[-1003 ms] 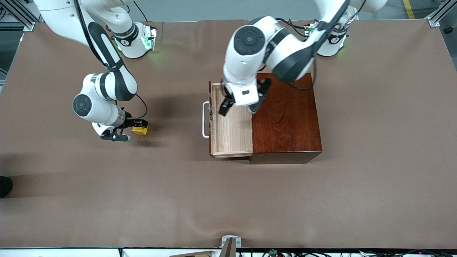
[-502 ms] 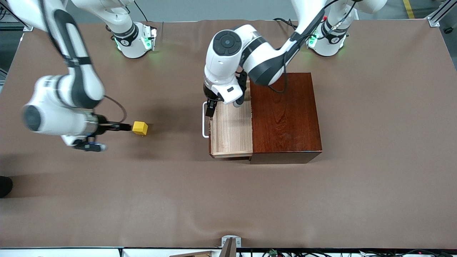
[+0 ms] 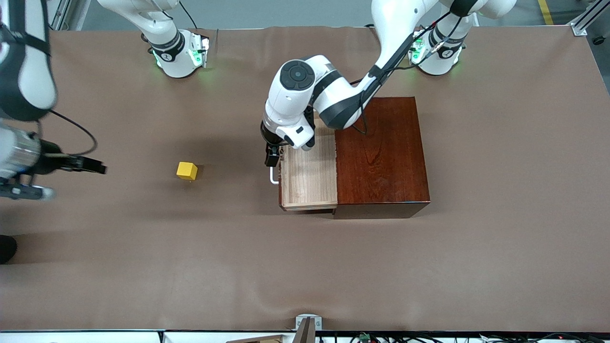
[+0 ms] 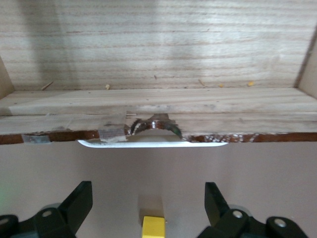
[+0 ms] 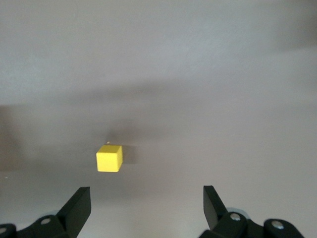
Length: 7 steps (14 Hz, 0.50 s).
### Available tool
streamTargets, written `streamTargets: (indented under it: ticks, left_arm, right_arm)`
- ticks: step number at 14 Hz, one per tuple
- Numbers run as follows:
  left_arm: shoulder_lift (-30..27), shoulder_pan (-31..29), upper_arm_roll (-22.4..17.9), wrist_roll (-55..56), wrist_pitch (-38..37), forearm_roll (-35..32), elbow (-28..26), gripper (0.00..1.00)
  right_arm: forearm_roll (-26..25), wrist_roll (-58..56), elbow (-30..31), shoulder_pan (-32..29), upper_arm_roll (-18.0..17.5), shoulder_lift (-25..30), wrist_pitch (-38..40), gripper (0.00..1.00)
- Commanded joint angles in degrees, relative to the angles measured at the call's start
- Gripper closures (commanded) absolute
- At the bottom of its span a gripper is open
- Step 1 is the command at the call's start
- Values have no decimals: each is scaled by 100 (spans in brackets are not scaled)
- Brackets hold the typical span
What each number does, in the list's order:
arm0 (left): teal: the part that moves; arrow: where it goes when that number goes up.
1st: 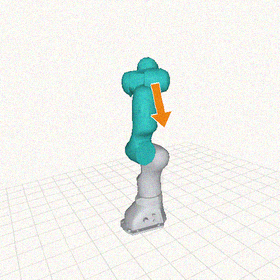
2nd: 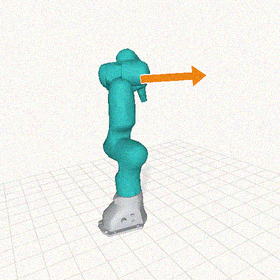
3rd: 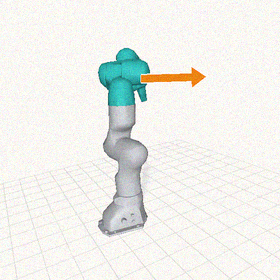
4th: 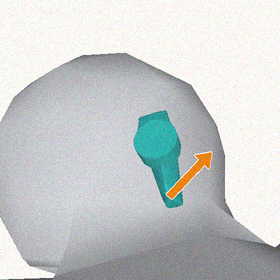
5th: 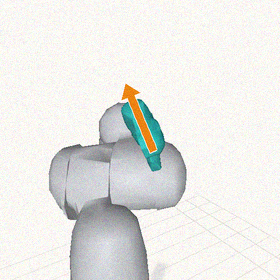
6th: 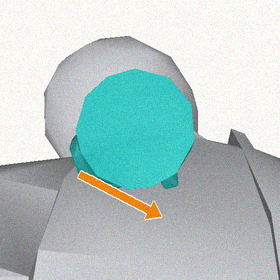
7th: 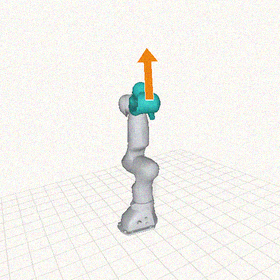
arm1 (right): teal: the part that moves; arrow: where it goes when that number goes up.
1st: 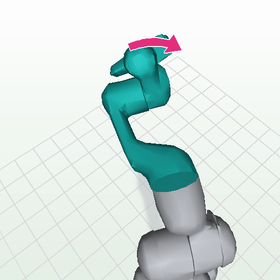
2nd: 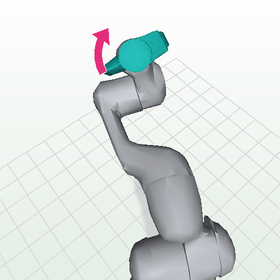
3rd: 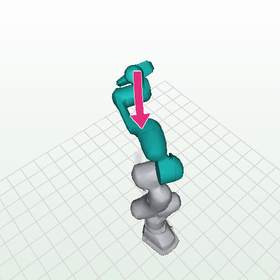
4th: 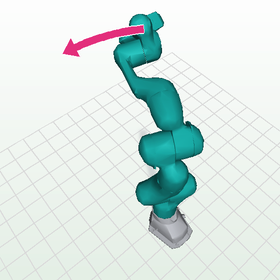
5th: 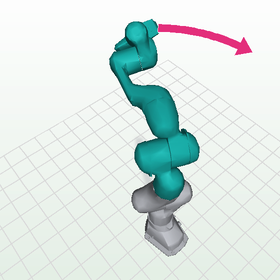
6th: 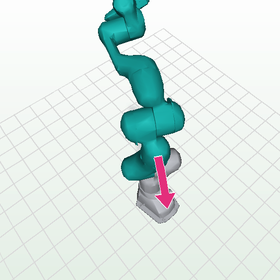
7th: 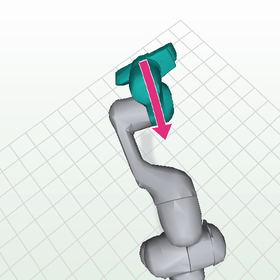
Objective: Open drawer, take yellow block, close drawer
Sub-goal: 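Push the drawer front inward with the left gripper to close it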
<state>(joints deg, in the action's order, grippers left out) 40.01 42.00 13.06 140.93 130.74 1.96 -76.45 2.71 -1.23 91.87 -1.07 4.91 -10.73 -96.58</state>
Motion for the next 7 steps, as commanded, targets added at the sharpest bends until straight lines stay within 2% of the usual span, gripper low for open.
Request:
streamTargets:
  ticks: [1, 3, 7]
  left_arm:
    - [270, 63, -84, -20, 285, 41, 315, 0]
    - [323, 97, -267, -57, 285, 41, 324, 0]
    - [393, 98, -277, -66, 189, -152, 254, 0]
  right_arm:
    - [-96, -132, -20, -314, -95, 281, 77, 0]
    - [-69, -149, -20, -359, -104, 457, 104, 0]
    - [-78, -333, 103, -333, -113, 791, 157, 0]
